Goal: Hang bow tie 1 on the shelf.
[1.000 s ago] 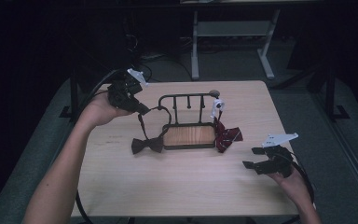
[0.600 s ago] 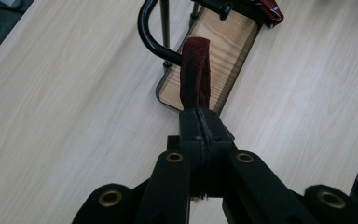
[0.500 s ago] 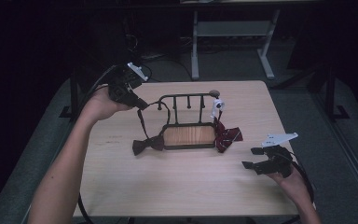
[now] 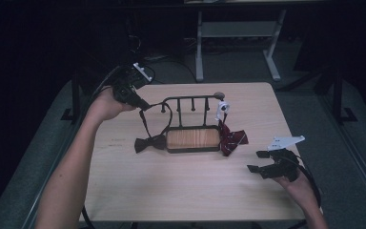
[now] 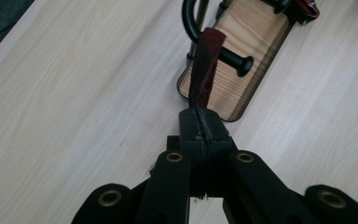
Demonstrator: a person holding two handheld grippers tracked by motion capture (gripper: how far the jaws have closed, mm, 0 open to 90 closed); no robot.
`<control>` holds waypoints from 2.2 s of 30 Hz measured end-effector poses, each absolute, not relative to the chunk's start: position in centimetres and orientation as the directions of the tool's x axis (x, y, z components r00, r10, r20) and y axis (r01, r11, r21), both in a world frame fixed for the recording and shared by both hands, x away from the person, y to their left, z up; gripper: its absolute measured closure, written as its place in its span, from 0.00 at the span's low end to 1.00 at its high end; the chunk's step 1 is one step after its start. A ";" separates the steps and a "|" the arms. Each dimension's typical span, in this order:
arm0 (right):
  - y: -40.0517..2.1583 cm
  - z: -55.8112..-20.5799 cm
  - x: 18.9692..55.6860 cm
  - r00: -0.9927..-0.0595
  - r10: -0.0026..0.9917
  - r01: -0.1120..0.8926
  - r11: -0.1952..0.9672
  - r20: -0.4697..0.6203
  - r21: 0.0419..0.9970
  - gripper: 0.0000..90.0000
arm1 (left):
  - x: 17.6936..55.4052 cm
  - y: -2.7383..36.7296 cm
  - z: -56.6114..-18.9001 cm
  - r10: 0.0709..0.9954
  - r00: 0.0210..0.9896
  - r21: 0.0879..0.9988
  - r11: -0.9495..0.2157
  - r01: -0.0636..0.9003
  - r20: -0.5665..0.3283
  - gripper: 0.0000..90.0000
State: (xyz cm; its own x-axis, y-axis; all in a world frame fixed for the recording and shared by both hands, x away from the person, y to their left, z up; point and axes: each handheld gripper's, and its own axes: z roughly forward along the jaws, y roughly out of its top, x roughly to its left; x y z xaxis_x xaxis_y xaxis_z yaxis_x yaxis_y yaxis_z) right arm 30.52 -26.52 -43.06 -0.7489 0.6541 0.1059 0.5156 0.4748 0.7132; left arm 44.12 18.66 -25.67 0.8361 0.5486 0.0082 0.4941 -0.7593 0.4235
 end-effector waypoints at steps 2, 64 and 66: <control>-26.5 -43.0 30.5 -0.748 0.655 0.517 0.474 0.106 0.713 0.33 | 44.2 18.7 -25.9 0.552 0.834 0.415 -0.761 0.499 0.009 0.99; -27.0 -43.0 30.4 -0.731 0.674 0.532 0.471 0.101 0.703 0.31 | 38.0 21.5 -29.1 0.508 0.861 0.451 -0.775 0.442 0.031 0.75; -27.0 -42.9 30.4 -0.729 0.676 0.536 0.470 0.104 0.701 0.31 | 37.8 21.5 -29.3 0.504 0.863 0.453 -0.776 0.439 0.029 0.73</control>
State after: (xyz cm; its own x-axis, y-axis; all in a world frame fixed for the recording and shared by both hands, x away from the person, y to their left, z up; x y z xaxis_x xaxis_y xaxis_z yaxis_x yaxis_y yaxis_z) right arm 30.39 -27.00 -42.95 -0.7294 0.6761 0.1044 0.5362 0.4702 0.7010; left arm 37.76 21.54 -29.30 0.8629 0.5045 0.0289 0.4386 -0.7762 0.4529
